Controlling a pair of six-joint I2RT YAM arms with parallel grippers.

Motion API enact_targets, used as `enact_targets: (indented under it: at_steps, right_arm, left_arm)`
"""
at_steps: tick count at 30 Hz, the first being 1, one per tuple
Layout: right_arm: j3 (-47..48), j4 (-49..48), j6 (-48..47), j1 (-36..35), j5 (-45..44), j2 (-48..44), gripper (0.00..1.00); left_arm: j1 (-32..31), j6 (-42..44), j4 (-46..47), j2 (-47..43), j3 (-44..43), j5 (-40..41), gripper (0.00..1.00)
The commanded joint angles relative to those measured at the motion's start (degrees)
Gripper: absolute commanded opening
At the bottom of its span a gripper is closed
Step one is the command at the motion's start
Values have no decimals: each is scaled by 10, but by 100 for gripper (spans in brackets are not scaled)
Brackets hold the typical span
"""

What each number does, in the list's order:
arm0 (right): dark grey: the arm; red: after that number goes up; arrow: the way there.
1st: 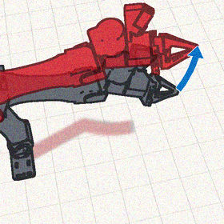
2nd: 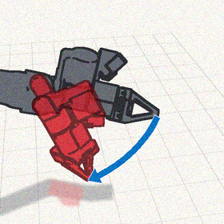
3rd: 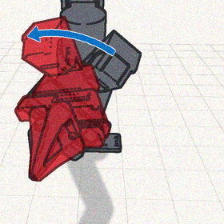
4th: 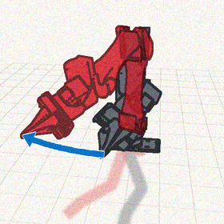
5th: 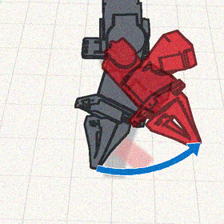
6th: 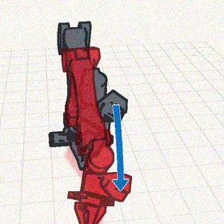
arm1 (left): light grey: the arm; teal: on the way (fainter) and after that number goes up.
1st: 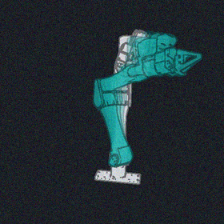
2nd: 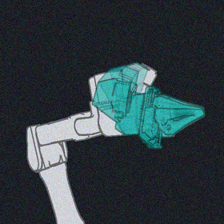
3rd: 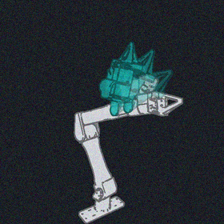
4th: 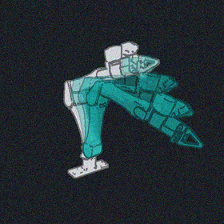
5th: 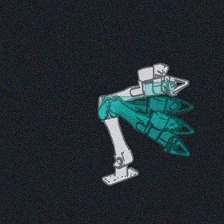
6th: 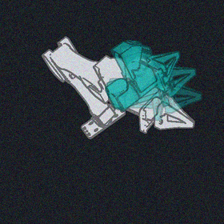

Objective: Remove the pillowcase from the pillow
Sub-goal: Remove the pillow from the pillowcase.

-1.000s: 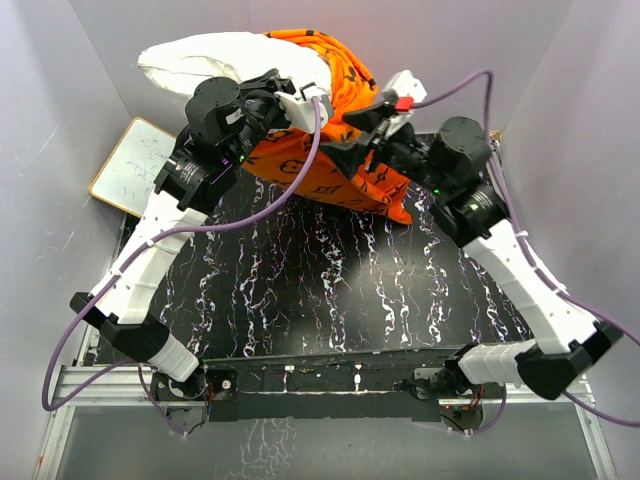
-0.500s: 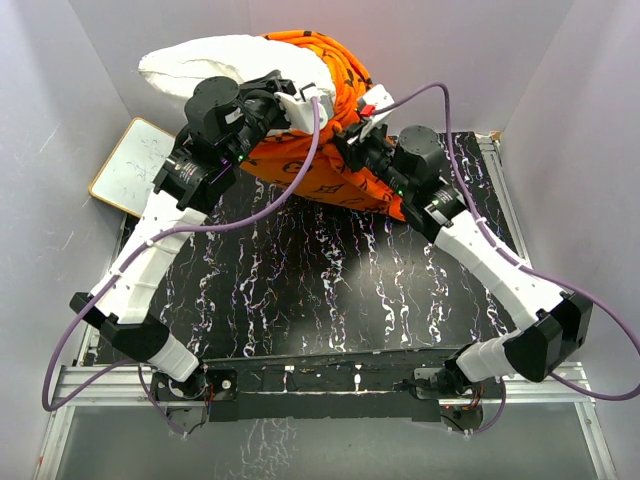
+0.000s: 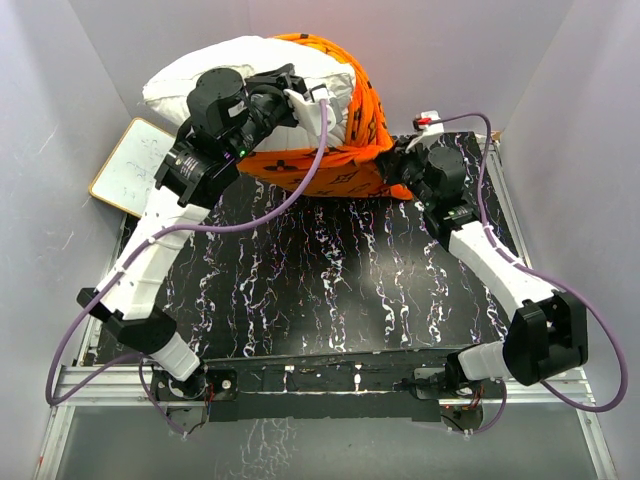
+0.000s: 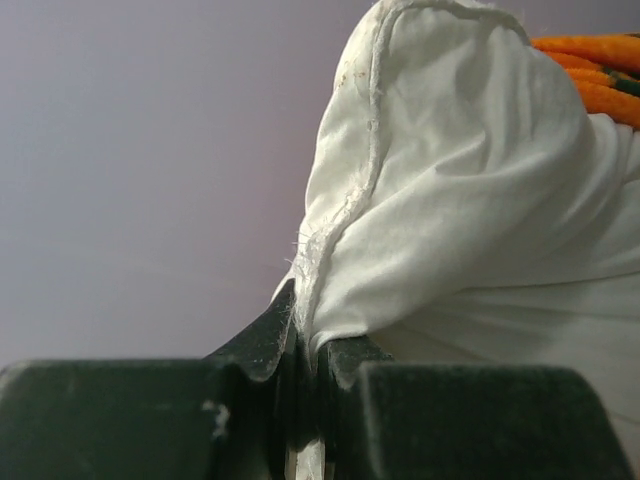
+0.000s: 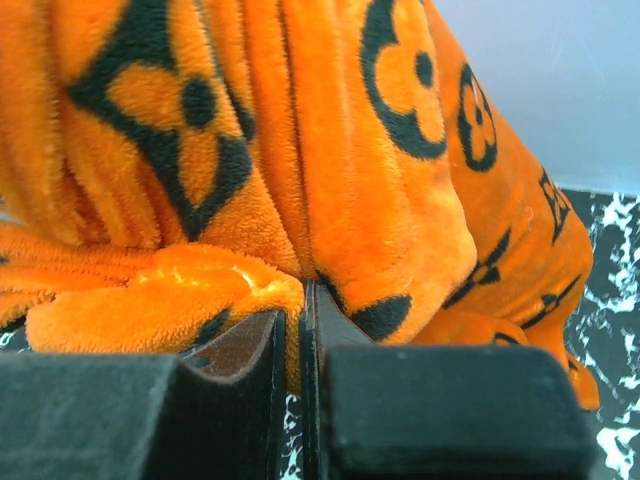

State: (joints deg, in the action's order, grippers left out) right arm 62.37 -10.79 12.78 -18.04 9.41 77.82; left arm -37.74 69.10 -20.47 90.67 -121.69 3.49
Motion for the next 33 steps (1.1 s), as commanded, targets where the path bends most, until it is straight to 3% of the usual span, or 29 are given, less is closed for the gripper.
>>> enact_targets:
  at_steps: [1,5,10,13,14,15,18,28,33]
  right_arm:
    - [-65,115,63,57,-59,35,8]
    - [-66,140,71,73,-59,49,8]
    - [10,194,74,74,-54,31,11]
    - [73,200,51,73,-35,-4,30]
    - [97,197,39,72,-23,-14,44]
    - [122,194,29,72,5,-23,51]
    - [204,186,18,58,55,-27,63]
    - [370,214,-32,-103,-44,42,67]
    - [422,215,-30,-134,-47,67,67]
  left_arm:
    - [13,74,267,-62,-136,56,0]
    - [13,90,282,-51,-175,55,0]
    - [13,84,282,-62,-159,50,0]
    - [13,59,274,-62,-157,50,0]
    - [13,41,264,-63,-156,50,0]
    - [12,25,247,-67,-150,47,0]
    - [12,-10,234,-93,-86,33,0]
    - [13,-68,181,-147,19,2,0]
    - [13,-66,175,-153,33,0,0]
